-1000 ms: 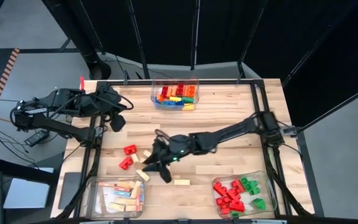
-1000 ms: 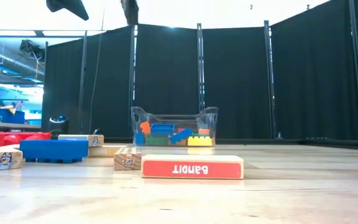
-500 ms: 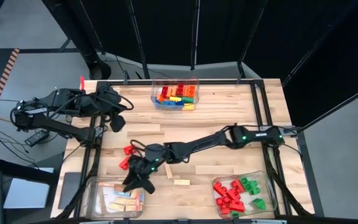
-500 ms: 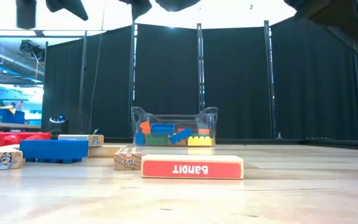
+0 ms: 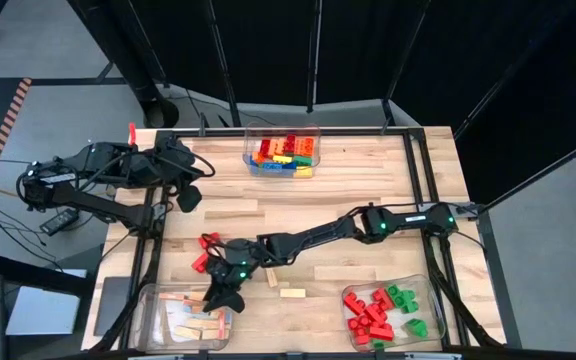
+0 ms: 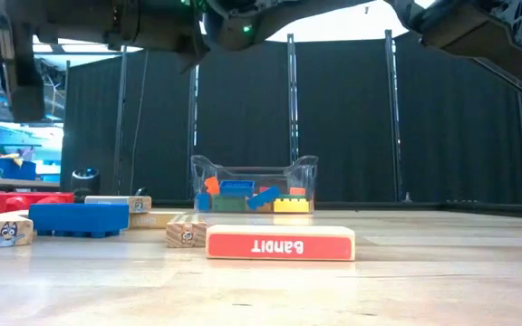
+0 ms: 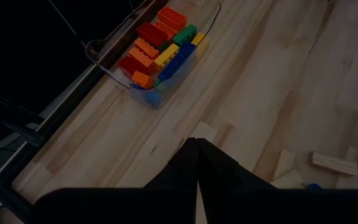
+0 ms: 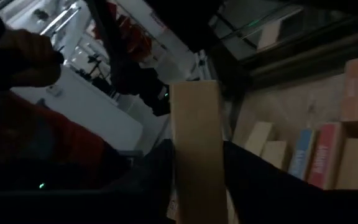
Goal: Sort blocks by size
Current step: Put the white block into the bottom left transparent bin
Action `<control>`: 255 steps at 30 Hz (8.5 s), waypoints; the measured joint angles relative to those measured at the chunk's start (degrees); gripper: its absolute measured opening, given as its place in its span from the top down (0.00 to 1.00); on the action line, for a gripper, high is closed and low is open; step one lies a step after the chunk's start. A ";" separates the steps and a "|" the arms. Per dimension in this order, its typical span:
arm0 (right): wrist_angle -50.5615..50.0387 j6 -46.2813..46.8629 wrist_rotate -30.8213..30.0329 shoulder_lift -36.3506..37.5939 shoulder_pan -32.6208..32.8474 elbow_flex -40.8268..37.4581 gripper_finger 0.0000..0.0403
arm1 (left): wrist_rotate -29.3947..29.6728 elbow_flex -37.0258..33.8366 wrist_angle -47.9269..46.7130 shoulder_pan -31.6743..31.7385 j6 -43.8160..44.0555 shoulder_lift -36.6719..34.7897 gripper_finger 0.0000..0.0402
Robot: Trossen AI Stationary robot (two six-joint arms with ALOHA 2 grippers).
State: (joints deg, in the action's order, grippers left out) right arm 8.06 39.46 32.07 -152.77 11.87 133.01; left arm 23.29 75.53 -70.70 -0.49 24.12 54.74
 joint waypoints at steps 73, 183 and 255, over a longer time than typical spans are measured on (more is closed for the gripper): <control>-44.28 -15.85 -43.51 6.93 -3.19 -8.96 0.71 | 0.04 0.00 0.44 0.00 -0.03 -0.02 0.97; -58.89 -20.00 -25.65 16.41 -7.09 -15.90 0.45 | 0.06 0.00 0.02 -0.01 -1.45 0.00 0.97; 3.66 -22.20 -17.25 15.95 -1.02 -17.11 0.71 | 0.09 0.00 0.32 0.00 -3.10 -0.02 0.97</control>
State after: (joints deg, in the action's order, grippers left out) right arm 11.72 17.26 14.82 -136.82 10.85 115.90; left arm 23.38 75.53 -70.37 -0.49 21.02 54.72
